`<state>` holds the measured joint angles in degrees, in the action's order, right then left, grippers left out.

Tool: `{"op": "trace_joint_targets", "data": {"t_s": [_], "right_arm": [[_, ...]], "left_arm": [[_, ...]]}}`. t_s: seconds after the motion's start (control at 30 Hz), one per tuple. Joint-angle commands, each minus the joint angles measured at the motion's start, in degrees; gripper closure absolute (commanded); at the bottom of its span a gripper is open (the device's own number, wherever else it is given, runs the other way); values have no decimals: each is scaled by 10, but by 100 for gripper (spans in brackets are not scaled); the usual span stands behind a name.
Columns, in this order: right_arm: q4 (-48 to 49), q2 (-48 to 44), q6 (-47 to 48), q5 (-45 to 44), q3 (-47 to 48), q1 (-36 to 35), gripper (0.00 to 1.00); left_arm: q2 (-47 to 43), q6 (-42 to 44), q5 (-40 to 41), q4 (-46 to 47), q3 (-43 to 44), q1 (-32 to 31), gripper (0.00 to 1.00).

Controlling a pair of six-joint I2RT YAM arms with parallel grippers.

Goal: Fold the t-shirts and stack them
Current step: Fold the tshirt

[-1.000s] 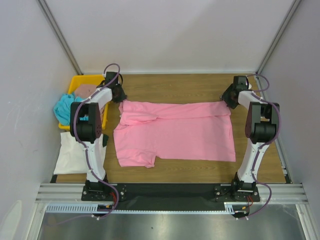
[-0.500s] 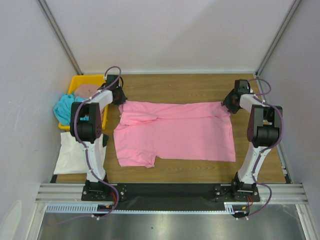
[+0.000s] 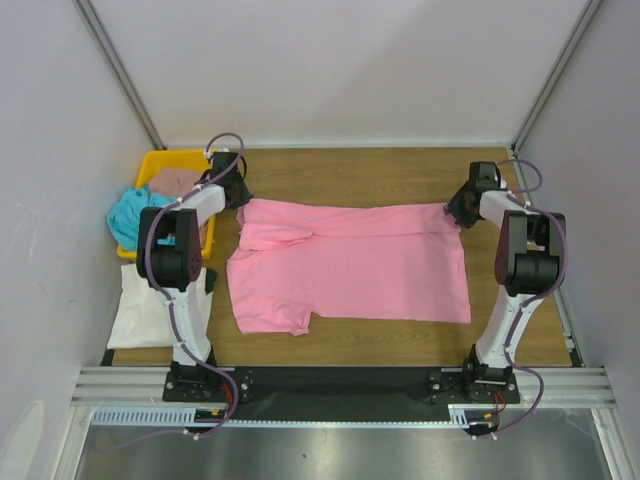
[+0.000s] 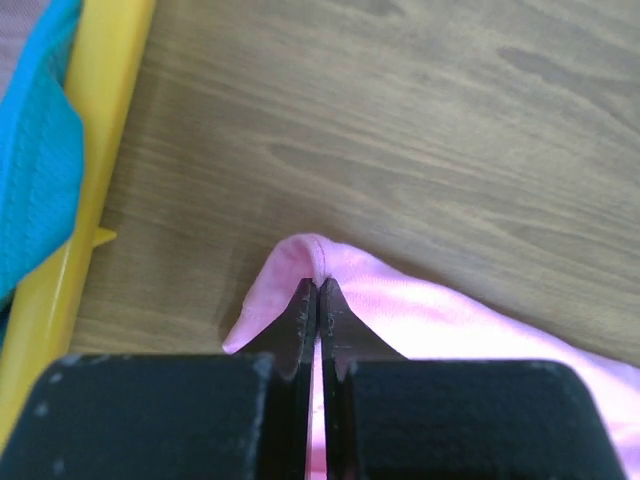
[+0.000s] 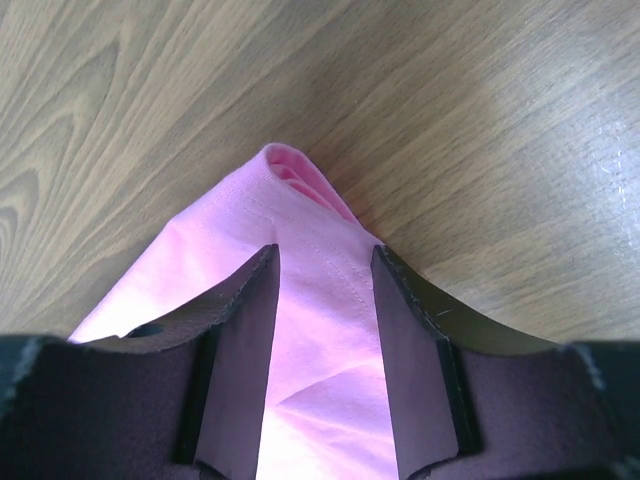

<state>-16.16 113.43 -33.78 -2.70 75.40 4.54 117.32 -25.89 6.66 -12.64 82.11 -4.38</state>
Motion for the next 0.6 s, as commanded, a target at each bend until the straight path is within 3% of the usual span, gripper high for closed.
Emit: {"op": "trace_joint_targets", "data": {"t_s": [0.0,0.13,0.23,0.27,0.4,0.47,0.57], "right_arm": [[-17,-16,6,-14,-17,3,53],[-25,-26,12,-8,-18,2,53],[-31,-41,16,1,-11,1,53],[-33,-51,19,4,-9,1,52],[-41,-63,31,17,20,-2,50],[-55,-61,36,16,51,-9,50],[-57,-53,42,11,73,-24,52]], "left_arm": [[-28,9,27,32,7,0,100],[-13,21,-1,9,36,-1,94],[-22,39,-15,3,42,-10,81],[-32,46,-11,1,47,-14,70],[-60,78,16,-23,67,-47,45],[-68,80,33,-38,80,-58,41],[-72,61,10,-45,83,-70,46]]}}
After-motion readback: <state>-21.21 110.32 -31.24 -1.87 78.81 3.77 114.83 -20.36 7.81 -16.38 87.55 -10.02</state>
